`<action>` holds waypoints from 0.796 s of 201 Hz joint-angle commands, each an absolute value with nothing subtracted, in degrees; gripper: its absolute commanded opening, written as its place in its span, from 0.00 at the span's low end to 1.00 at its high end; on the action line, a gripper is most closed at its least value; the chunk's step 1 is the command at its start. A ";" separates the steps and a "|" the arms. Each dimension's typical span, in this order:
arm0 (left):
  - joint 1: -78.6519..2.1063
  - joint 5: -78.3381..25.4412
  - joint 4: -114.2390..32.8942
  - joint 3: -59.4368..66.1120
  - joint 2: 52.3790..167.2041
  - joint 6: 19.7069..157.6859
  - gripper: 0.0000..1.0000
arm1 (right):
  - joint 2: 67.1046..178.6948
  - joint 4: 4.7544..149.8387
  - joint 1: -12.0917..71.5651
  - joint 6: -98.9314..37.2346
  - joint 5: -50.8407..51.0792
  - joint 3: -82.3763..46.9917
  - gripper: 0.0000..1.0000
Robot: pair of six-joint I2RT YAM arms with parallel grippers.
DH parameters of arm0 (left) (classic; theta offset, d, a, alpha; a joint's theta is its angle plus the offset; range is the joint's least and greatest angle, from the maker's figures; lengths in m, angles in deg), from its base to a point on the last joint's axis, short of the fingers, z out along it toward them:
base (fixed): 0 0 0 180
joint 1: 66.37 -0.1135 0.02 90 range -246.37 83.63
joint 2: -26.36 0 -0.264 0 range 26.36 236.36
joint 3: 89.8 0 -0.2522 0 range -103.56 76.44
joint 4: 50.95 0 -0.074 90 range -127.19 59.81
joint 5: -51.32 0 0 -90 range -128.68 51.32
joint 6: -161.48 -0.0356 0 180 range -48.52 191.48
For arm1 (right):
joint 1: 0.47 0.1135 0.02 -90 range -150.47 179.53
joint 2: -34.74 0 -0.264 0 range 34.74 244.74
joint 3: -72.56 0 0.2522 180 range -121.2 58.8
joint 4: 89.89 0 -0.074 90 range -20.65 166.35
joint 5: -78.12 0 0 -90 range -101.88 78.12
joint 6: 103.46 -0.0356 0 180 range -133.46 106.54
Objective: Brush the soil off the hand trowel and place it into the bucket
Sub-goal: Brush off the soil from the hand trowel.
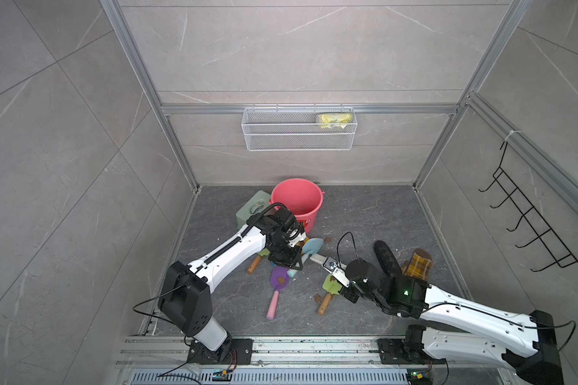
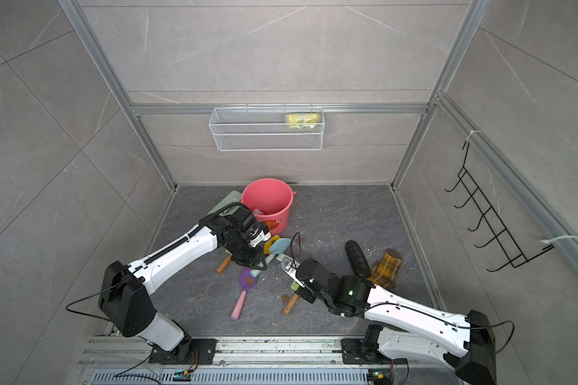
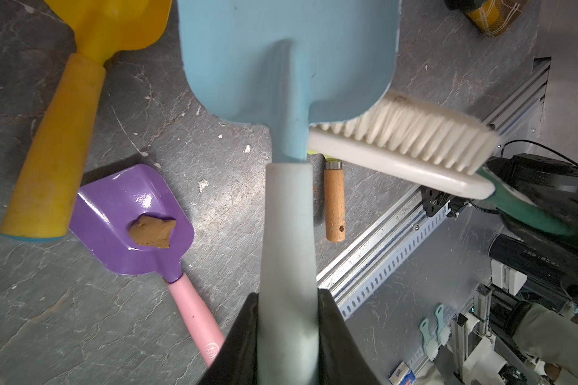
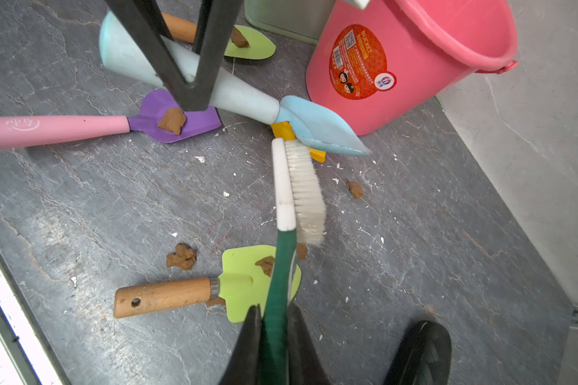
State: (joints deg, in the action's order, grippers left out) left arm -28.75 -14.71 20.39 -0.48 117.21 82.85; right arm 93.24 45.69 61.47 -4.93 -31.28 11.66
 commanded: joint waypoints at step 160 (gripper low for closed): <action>-31.61 -7.09 28.64 -5.91 113.40 81.31 0.00 | 95.82 50.99 62.10 -4.48 -37.94 14.05 0.00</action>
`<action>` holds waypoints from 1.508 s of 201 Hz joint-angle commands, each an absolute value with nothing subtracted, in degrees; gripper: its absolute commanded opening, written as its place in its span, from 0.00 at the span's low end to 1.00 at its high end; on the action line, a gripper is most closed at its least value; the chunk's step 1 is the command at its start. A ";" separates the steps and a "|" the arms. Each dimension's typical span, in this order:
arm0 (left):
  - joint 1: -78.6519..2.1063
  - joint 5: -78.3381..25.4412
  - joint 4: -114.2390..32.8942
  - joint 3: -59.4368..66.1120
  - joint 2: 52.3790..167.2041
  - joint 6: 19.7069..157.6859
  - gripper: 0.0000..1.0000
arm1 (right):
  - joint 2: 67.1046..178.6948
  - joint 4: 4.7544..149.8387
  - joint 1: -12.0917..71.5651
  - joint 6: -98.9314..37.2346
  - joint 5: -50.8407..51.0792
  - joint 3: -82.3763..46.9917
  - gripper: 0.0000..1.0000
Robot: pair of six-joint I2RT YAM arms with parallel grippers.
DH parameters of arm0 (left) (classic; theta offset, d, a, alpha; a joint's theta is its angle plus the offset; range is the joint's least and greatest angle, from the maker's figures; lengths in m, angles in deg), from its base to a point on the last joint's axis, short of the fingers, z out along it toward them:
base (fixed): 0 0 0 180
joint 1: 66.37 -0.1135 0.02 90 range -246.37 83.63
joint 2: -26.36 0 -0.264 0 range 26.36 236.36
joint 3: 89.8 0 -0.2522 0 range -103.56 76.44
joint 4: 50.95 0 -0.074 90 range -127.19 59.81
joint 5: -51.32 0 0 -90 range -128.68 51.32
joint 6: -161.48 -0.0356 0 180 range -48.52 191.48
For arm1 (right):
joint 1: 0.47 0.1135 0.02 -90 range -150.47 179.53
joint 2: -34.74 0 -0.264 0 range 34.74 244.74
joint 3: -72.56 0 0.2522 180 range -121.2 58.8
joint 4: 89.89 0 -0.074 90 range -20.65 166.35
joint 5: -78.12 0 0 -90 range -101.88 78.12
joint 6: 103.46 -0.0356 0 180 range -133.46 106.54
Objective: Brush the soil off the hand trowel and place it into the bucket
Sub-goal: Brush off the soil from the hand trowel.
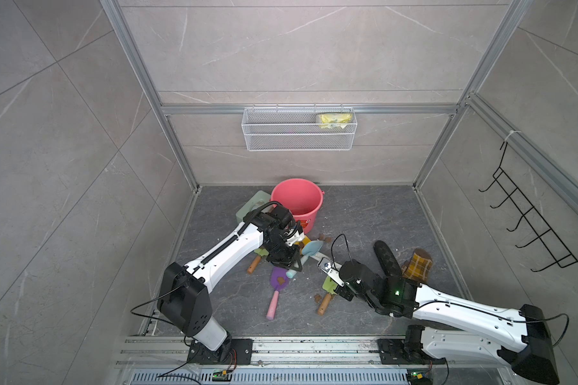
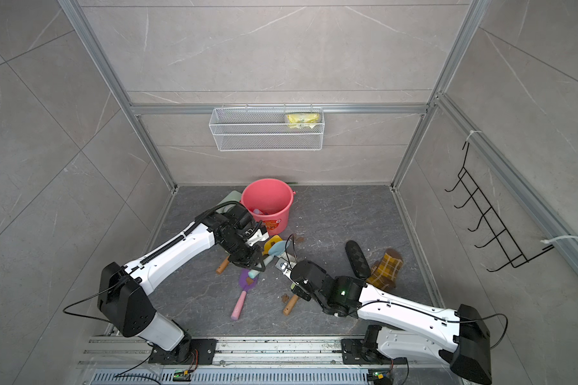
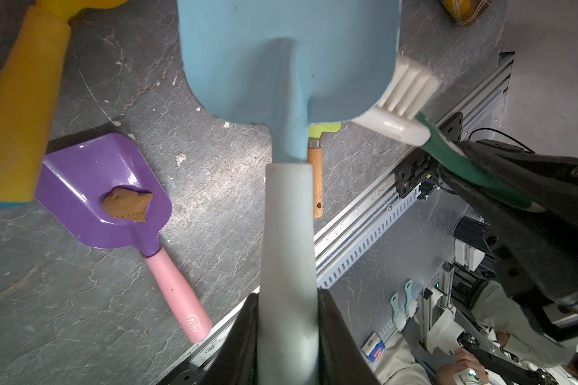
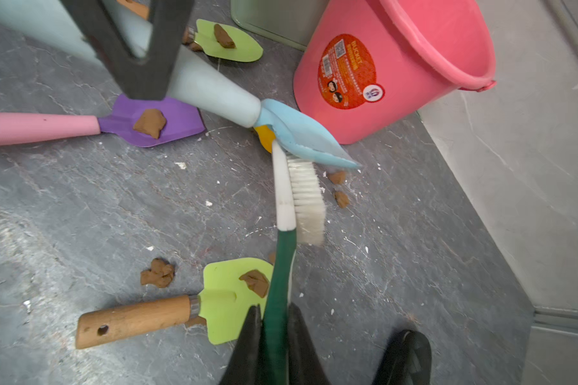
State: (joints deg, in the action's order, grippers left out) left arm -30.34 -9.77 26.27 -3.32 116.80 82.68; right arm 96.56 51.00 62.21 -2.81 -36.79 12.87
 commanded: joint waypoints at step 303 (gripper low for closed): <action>-33.15 -17.93 35.64 -15.94 111.00 79.67 0.00 | 90.11 56.66 50.50 -6.05 -40.85 14.22 0.00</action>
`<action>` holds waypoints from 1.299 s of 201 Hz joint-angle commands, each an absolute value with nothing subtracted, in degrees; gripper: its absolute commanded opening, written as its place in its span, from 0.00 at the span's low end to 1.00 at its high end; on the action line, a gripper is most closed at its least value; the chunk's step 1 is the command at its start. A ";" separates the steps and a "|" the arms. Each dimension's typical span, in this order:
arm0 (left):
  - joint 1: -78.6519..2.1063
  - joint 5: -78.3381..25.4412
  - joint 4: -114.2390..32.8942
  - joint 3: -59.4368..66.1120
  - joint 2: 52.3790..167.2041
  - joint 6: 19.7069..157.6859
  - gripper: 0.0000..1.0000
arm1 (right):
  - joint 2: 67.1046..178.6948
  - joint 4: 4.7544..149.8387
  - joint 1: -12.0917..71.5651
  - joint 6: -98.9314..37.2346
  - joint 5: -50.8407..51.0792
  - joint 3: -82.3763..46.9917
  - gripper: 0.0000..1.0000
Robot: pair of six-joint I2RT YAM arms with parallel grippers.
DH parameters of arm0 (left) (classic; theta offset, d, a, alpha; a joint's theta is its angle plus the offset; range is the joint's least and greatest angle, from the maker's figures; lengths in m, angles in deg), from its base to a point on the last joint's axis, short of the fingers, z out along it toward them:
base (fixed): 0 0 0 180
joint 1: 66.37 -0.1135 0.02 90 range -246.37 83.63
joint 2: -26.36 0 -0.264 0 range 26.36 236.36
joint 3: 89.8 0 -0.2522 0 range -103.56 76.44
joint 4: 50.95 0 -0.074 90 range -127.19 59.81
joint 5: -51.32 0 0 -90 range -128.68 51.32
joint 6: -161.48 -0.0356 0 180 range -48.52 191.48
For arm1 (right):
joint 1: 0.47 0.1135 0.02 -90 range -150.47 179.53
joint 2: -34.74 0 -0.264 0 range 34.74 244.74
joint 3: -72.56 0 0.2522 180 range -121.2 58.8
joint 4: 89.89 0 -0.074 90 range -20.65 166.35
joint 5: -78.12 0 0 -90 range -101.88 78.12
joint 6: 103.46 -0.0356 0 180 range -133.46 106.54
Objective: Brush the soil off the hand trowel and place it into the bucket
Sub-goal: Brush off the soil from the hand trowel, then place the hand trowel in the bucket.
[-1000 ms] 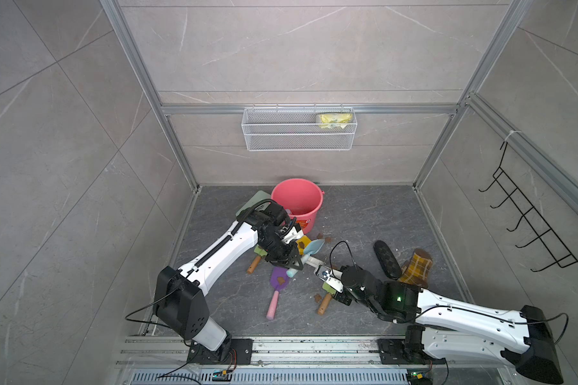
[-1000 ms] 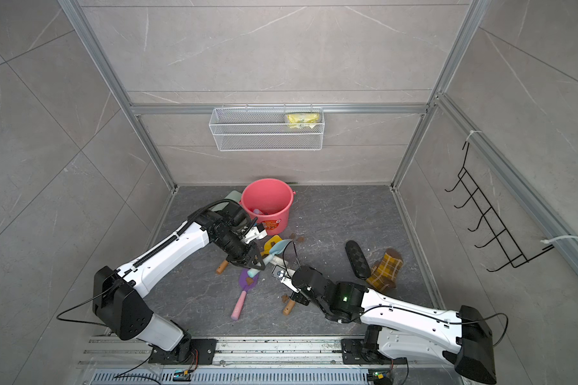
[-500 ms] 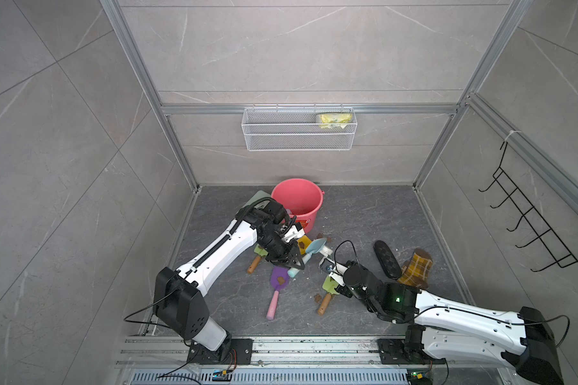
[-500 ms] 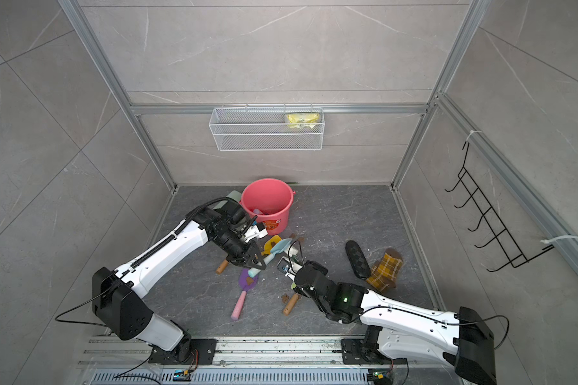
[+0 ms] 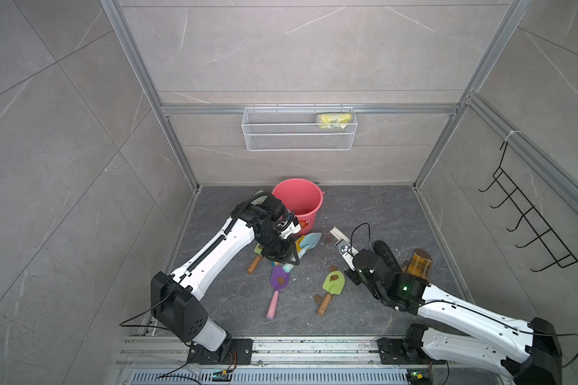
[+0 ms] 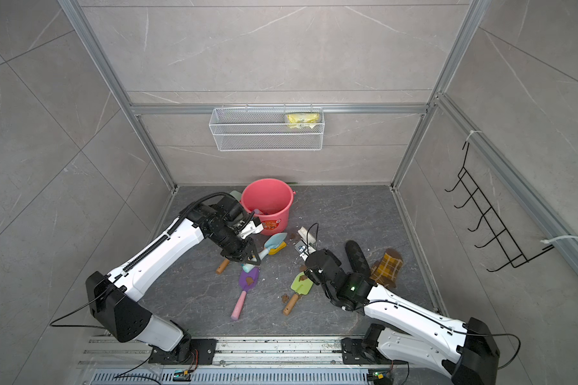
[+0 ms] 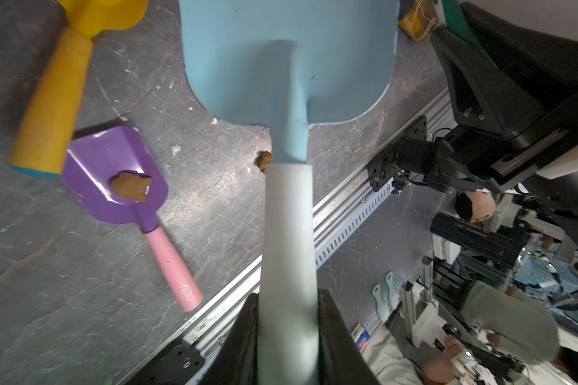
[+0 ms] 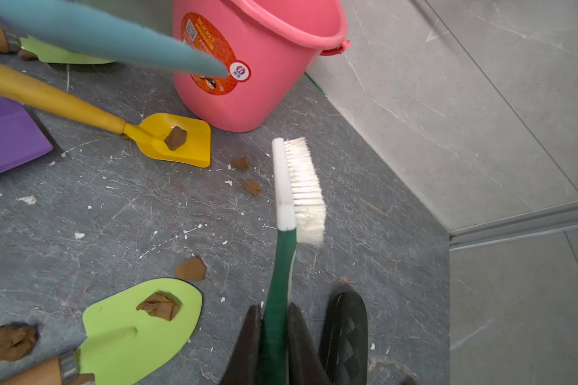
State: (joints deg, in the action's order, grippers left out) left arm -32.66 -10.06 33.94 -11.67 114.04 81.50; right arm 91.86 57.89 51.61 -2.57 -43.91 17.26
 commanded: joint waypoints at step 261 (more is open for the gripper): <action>-34.03 -45.98 39.59 -68.01 153.63 75.30 0.14 | 88.19 55.78 38.45 -13.99 -15.39 13.03 0.00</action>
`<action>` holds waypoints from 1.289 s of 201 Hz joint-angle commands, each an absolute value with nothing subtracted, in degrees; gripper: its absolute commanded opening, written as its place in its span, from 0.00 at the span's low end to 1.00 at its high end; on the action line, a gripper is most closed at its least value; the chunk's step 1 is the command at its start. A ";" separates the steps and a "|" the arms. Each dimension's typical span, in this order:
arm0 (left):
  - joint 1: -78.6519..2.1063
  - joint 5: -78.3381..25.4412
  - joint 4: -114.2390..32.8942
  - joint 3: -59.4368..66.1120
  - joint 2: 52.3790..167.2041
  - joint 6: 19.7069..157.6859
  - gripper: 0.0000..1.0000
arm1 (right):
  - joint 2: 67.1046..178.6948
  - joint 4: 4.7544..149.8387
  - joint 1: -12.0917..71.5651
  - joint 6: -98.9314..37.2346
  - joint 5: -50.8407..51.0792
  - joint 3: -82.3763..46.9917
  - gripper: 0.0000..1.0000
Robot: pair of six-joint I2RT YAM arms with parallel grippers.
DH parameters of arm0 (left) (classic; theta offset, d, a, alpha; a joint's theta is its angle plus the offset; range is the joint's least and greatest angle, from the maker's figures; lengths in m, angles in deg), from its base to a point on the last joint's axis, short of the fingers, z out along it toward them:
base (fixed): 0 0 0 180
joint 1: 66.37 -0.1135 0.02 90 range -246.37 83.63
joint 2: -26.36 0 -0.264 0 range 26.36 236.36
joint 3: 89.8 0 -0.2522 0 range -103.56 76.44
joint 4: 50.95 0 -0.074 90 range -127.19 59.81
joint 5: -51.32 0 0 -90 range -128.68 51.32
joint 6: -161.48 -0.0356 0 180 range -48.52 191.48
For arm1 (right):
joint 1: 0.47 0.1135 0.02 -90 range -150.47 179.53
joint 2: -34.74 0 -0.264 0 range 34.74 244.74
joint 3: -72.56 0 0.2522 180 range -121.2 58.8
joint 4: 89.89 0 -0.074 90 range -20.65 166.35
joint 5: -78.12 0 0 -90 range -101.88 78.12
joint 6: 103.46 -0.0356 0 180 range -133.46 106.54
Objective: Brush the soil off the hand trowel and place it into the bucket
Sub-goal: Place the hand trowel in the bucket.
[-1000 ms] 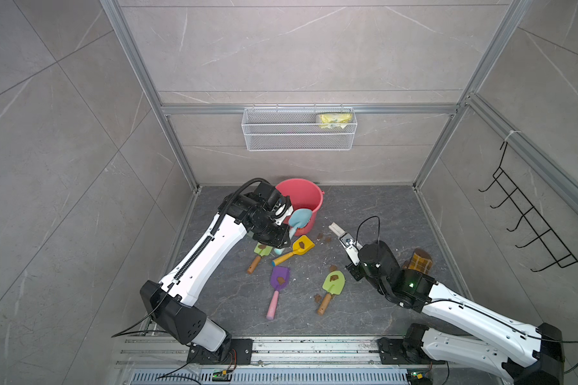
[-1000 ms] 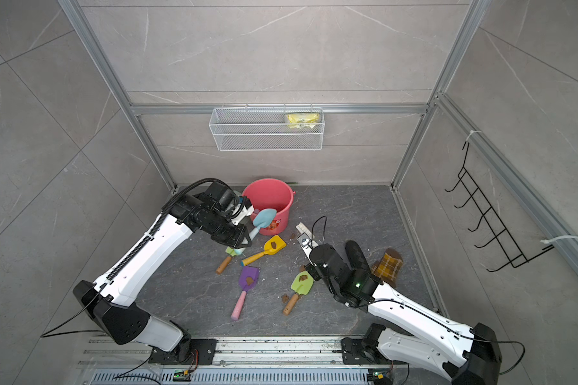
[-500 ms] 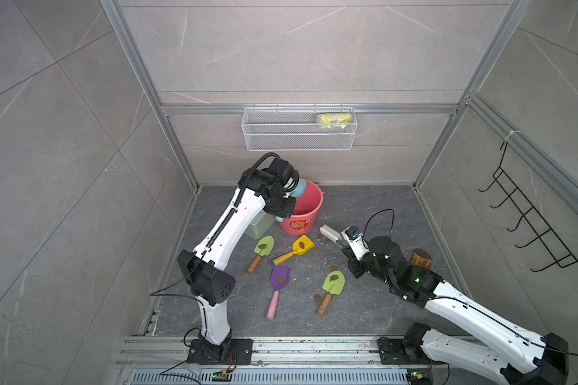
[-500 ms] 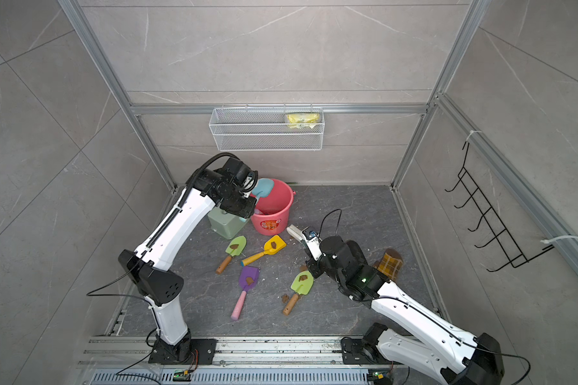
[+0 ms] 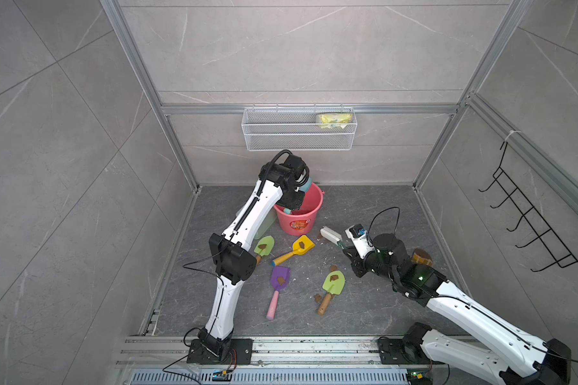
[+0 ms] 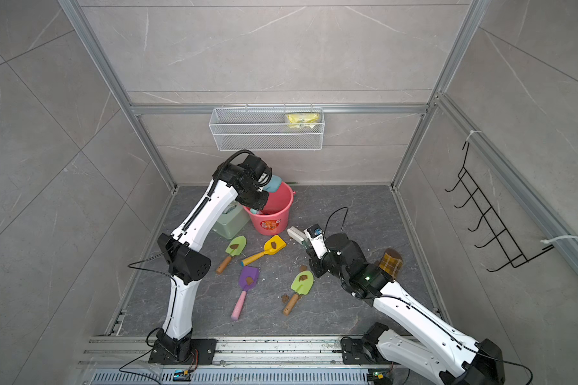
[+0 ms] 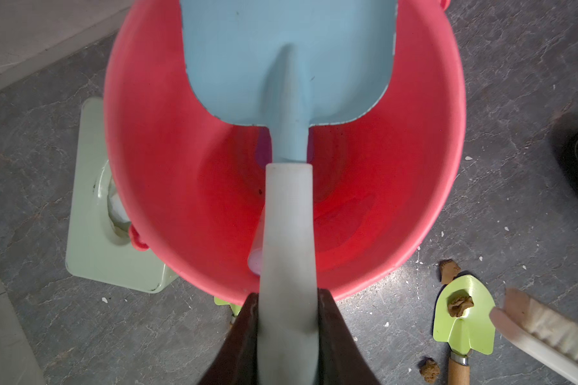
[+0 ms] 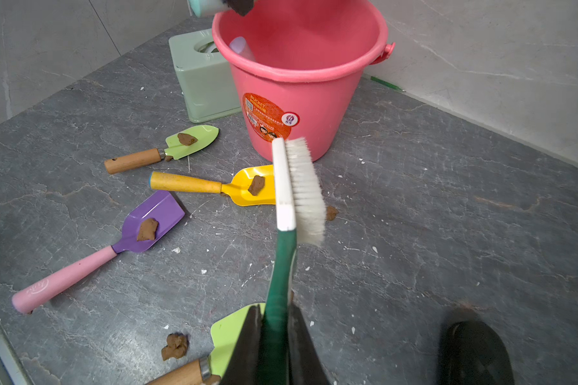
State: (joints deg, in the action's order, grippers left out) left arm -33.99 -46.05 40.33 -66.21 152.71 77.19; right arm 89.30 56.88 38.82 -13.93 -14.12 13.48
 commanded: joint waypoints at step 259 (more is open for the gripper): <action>-34.16 -45.71 33.08 -67.90 160.75 73.30 0.31 | 90.37 55.16 38.47 -14.01 -16.54 12.93 0.00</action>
State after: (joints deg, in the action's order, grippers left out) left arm -34.01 -45.68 34.80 -66.71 159.81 75.47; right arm 89.98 54.67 38.76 -13.93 -16.15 13.57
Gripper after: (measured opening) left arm 0.306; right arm 0.126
